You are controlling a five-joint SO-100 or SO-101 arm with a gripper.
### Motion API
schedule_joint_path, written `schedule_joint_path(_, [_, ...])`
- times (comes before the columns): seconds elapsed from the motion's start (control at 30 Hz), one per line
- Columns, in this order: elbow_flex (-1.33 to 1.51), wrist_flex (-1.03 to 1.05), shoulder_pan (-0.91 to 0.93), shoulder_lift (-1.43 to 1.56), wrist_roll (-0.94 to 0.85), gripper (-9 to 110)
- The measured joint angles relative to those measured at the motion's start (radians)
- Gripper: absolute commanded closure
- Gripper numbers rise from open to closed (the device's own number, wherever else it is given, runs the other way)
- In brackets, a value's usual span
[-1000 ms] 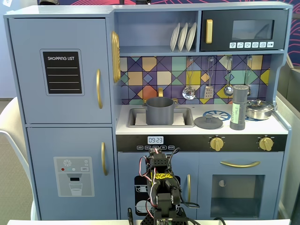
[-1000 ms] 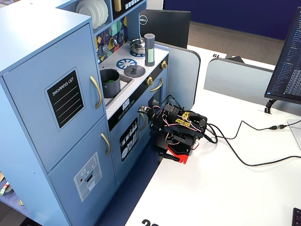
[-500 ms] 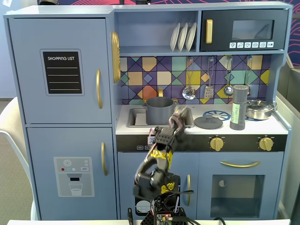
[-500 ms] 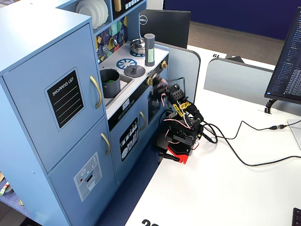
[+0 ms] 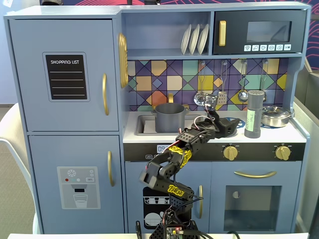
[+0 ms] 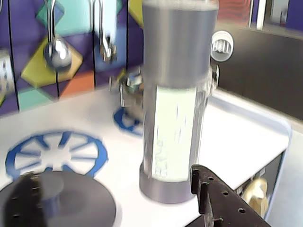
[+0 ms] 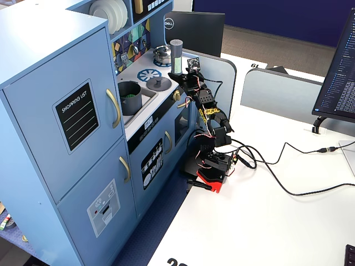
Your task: Put salt in the gray recipient
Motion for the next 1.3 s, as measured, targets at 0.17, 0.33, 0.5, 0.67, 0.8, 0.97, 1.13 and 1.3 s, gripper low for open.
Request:
schedule_joint_path(0.17, [-0.048, -0.095, 0.029, -0.121, 0.032, 48])
schedule_joint_path(0.33, [-0.153, -0.126, 0.044, -0.259, 0.061, 49])
schedule_joint_path(0.5, [-0.276, -0.155, 0.044, -0.413, 0.064, 51])
schedule_joint_path(0.67, [-0.376, -0.207, 0.044, -0.557, 0.064, 53])
schedule_joint_path(0.8, [-0.468, -0.230, 0.044, -0.673, 0.058, 54])
schedule_joint_path(0.97, [-0.578, -0.255, 0.041, -0.801, 0.035, 57])
schedule_joint_path(1.13, [-0.676, -0.261, 0.018, -0.896, 0.020, 62])
schedule_joint_path(1.3, [-0.735, -0.265, 0.008, -0.937, -0.005, 100])
